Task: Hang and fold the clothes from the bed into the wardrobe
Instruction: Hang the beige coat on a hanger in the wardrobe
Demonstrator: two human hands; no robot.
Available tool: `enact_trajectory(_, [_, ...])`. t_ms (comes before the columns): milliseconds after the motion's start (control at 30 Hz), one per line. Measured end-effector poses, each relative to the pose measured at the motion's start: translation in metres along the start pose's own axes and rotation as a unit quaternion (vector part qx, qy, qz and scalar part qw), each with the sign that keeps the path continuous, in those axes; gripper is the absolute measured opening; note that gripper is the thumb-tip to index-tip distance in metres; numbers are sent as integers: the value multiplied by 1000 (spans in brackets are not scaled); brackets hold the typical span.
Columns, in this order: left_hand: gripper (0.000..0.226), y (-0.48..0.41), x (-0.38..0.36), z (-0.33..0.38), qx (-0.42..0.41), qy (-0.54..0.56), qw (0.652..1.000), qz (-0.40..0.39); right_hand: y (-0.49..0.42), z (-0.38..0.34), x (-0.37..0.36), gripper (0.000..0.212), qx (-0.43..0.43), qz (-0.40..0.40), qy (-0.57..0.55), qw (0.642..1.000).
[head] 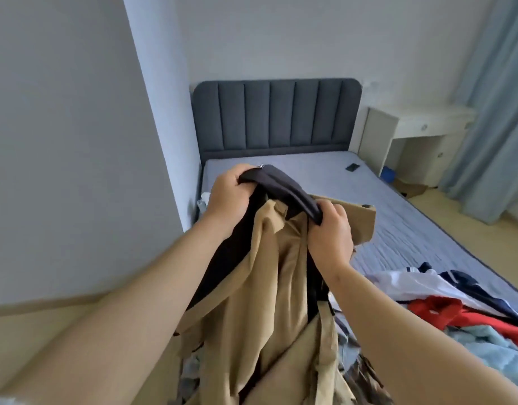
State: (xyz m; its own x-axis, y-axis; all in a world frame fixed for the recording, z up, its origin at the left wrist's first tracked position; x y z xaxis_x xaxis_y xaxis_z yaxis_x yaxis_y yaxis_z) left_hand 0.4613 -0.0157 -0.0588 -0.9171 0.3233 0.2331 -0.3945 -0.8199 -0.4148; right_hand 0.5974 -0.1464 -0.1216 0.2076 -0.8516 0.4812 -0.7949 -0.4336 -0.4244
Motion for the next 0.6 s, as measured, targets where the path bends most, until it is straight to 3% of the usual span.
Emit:
enact_trajectory(200, [35, -31, 51, 78, -77, 100, 988, 94, -55, -103, 49, 36, 81, 94, -71, 990])
enact_trajectory(367, [32, -30, 62, 93, -106, 84, 988, 67, -73, -137, 76, 43, 104, 165, -110, 975])
enact_trajectory(500, [24, -22, 45, 32, -11, -27, 999, -14, -58, -89, 39, 38, 44, 80, -65, 994])
enact_trajectory(600, [25, 3, 30, -41, 110, -93, 985, -91, -37, -43, 0, 37, 10, -19, 11, 1000])
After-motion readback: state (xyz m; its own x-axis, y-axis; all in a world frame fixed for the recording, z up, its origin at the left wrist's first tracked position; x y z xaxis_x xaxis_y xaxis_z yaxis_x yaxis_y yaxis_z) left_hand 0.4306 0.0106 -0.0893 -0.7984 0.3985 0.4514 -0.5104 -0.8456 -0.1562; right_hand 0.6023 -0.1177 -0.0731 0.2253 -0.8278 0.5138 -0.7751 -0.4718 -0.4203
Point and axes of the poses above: each hand's wrist, its own y-axis away from the middle knuckle, its own x-axis out of the back of the hand, z = x × y, the point moved 8 cm from there along -y, towards the middle knuckle, and after that the axes turned 6 degrees about z, right-handed, at the moved point
